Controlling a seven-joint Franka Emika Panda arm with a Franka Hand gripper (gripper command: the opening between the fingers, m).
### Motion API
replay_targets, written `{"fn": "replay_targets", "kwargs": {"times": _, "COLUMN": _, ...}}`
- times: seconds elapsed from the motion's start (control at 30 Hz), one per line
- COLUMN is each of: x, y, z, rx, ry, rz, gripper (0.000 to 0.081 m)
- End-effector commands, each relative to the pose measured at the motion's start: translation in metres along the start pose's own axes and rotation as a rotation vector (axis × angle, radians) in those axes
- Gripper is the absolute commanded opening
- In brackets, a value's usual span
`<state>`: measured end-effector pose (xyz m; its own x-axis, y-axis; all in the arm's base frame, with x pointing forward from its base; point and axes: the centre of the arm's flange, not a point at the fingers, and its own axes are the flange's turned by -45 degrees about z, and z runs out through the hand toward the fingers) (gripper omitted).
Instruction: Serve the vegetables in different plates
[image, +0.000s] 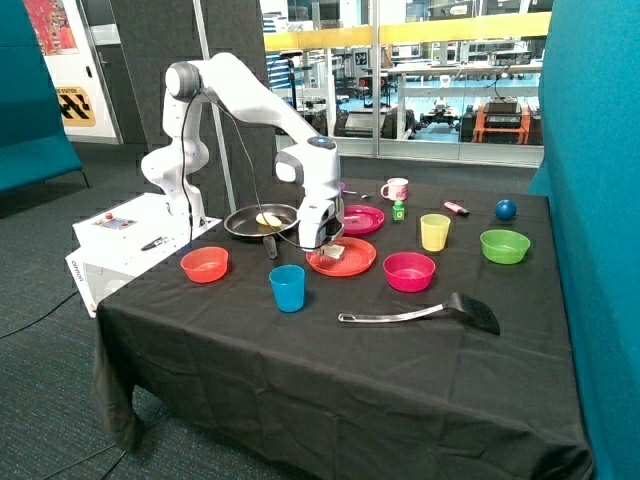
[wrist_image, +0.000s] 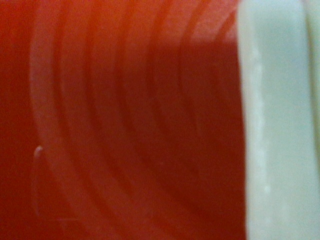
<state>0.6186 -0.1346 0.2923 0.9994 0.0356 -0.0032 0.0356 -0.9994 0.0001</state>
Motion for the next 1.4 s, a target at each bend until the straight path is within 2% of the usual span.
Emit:
{"fn": "replay_targets", "kwargs": {"times": 0.0, "x": 0.000, "y": 0.005, "z": 0.007, "rx": 0.0001, "ry": 0.0032, "rz": -0.011, "gripper": 0.0290}}
{"fn": "replay_targets", "kwargs": {"times": 0.17, "x": -0.003, "y": 0.004, "z": 0.007, "rx": 0.0000, "ry": 0.0032, "rz": -0.013, "gripper": 0.0565}}
{"fn": "replay_targets", "kwargs": {"times": 0.27, "x": -0.006, "y": 0.003, "z": 0.008, "rx": 0.0000, "ry": 0.0032, "rz": -0.017, "gripper": 0.0642}}
{"fn": "replay_targets", "kwargs": {"times": 0.37, "x": -0.009, "y": 0.003, "z": 0.008, "rx": 0.0000, "ry": 0.0032, "rz": -0.017, "gripper": 0.0681}}
{"fn": "replay_targets", "kwargs": {"times": 0.77, "x": -0.011, "y": 0.004, "z": 0.006, "rx": 0.0000, "ry": 0.0032, "rz": -0.019, "gripper": 0.0789}}
{"fn": "replay_targets", "kwargs": {"times": 1.37, "x": -0.005, "y": -0.001, "z": -0.005, "rx": 0.0000, "ry": 0.0032, "rz": -0.030, "gripper": 0.0808}}
